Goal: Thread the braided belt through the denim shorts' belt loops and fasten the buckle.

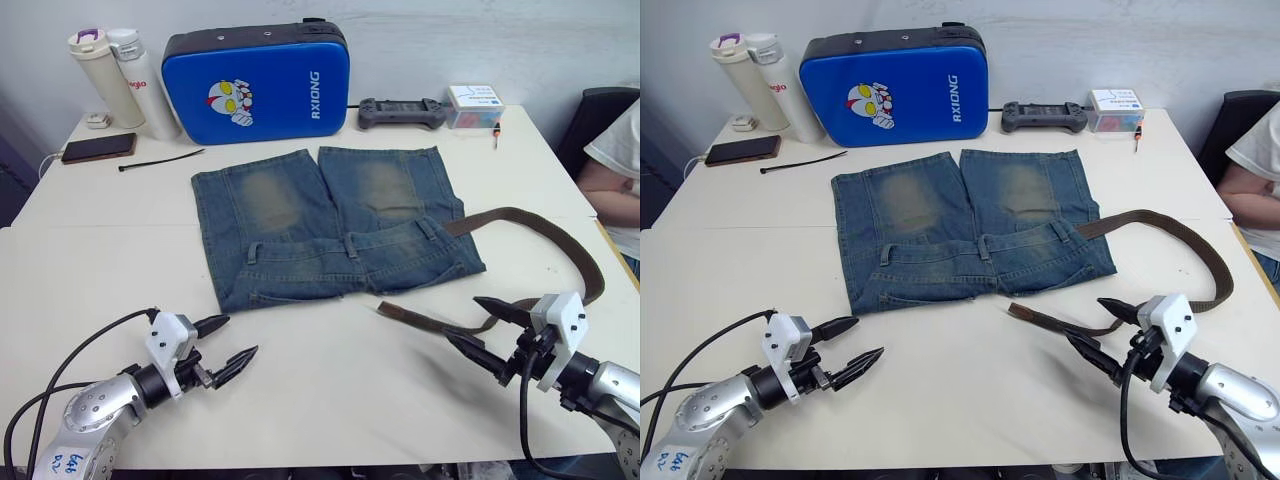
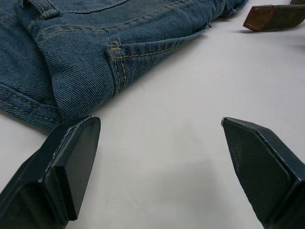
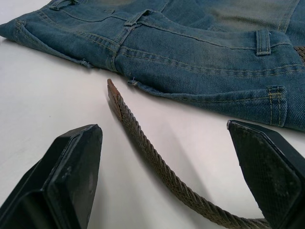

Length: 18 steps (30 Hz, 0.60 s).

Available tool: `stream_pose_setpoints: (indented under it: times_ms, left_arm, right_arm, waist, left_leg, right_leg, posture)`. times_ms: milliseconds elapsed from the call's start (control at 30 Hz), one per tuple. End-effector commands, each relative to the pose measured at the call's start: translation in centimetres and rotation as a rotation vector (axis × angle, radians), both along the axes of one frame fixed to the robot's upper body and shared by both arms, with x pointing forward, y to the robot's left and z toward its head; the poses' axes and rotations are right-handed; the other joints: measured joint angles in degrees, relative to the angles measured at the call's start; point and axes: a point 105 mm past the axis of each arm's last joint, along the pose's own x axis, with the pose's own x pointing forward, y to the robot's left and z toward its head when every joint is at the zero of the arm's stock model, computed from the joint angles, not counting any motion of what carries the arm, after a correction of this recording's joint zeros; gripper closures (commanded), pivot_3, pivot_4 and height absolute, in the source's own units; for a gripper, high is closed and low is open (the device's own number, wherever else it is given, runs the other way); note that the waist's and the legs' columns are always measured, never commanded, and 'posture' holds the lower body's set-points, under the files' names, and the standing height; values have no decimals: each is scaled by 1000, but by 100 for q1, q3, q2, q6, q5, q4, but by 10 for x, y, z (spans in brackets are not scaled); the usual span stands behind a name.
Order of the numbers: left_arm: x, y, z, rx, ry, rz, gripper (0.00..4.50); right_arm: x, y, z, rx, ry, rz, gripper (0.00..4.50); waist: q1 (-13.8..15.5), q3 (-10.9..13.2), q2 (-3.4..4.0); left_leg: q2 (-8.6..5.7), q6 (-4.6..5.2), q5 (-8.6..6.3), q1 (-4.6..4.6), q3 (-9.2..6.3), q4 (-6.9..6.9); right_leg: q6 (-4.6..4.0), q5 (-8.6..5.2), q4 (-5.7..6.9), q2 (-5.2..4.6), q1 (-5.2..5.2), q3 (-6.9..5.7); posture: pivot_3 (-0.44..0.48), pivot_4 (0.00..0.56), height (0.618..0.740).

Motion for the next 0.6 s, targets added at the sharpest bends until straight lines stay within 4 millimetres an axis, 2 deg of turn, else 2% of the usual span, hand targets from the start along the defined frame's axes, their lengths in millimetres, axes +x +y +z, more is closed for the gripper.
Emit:
stream_pose_setpoints:
  times_ms: [33, 267, 600]
  left_arm:
    - [-2, -8, 14, -28, -40, -50, 37]
    - [-11, -11, 27, -113, -70, -126, 37]
    - [-13, -17, 34, -153, -86, -182, 37]
  right_arm:
    - [0, 2, 4, -16, -22, 26, 0]
    - [2, 1, 4, -37, -27, 30, 0]
    - [0, 1, 2, -34, -20, 26, 0]
  waist:
    - [-1, 0, 0]
    - [-4, 0, 0]
    - [-2, 0, 0]
  left_leg:
    - [0, 0, 0, 0, 0, 0]
    - [0, -1, 0, 1, 0, -1]
    - [0, -1, 0, 1, 0, -1]
  right_leg:
    - [0, 0, 0, 0, 0, 0]
    - [-2, -1, 0, 0, 0, 0]
    - [-3, -2, 0, 0, 0, 0]
  posture:
    - [0, 150, 740]
    - [0, 150, 740]
    - [0, 150, 740]
